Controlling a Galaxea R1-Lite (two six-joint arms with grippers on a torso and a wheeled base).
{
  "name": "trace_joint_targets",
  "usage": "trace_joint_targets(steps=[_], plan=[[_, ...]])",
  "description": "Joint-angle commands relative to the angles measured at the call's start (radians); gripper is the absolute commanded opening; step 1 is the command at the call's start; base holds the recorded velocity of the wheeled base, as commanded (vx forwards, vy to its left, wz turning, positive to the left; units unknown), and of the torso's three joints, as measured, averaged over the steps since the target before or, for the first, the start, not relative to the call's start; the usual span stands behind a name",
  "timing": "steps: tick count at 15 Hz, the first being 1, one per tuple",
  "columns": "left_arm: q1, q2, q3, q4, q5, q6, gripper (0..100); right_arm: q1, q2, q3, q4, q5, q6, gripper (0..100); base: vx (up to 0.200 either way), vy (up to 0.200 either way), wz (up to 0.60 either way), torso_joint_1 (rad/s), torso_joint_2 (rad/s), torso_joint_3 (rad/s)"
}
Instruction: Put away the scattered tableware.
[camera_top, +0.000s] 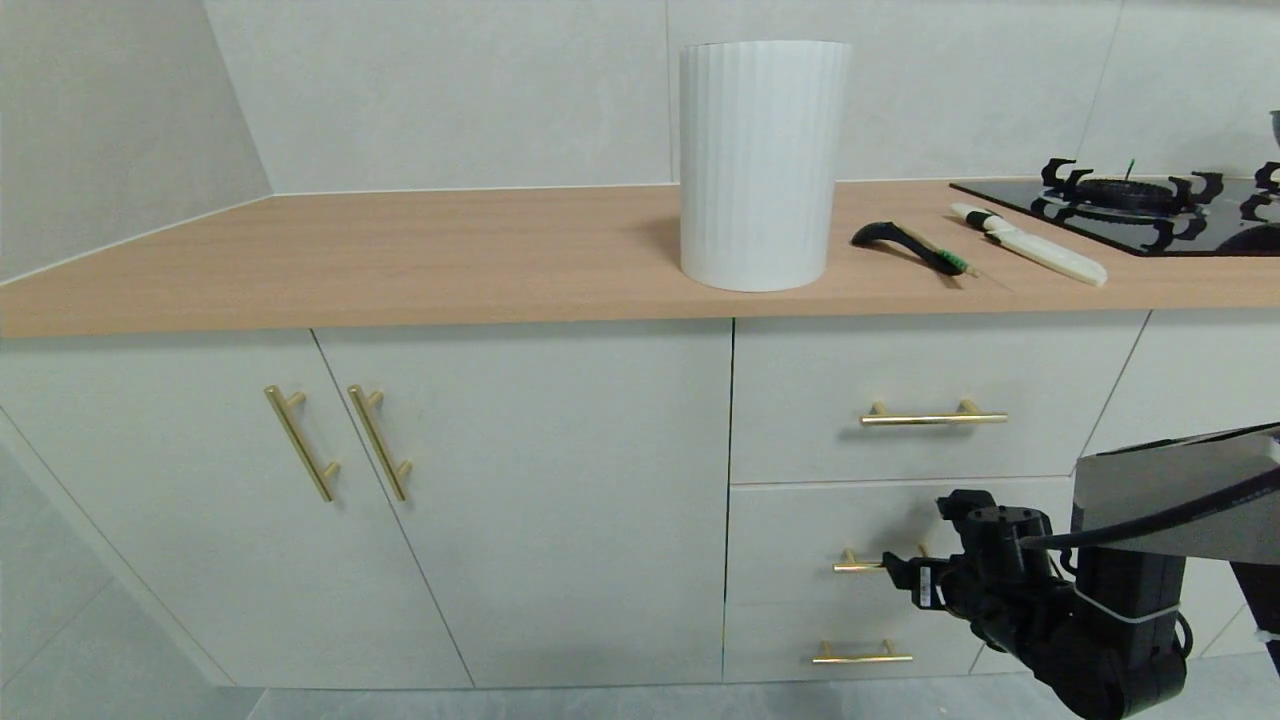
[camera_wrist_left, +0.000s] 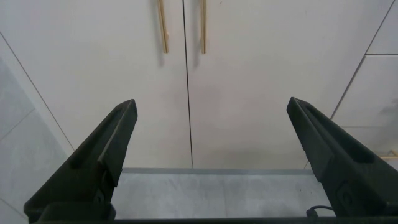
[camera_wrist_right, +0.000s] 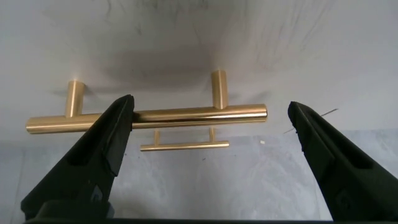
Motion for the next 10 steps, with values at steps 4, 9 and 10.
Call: trace_joint_targets(steps=[4, 9, 10], plan=[[0.000, 0.000, 0.000, 0.000, 0.001, 0.000, 100, -0.001, 0.010, 0.003, 0.009, 0.000, -0.002, 100, 0.000, 0.000, 0.00, 0.000, 0.00, 0.000], [0.000, 0.000, 0.000, 0.000, 0.001, 0.000, 100, -0.001, 0.003, 0.015, 0.009, 0.000, -0.004, 100, 0.000, 0.000, 0.00, 0.000, 0.00, 0.000], [0.000, 0.000, 0.000, 0.000, 0.001, 0.000, 100, -0.001, -0.005, 0.026, 0.009, 0.000, -0.008, 100, 0.000, 0.000, 0.00, 0.000, 0.00, 0.000]])
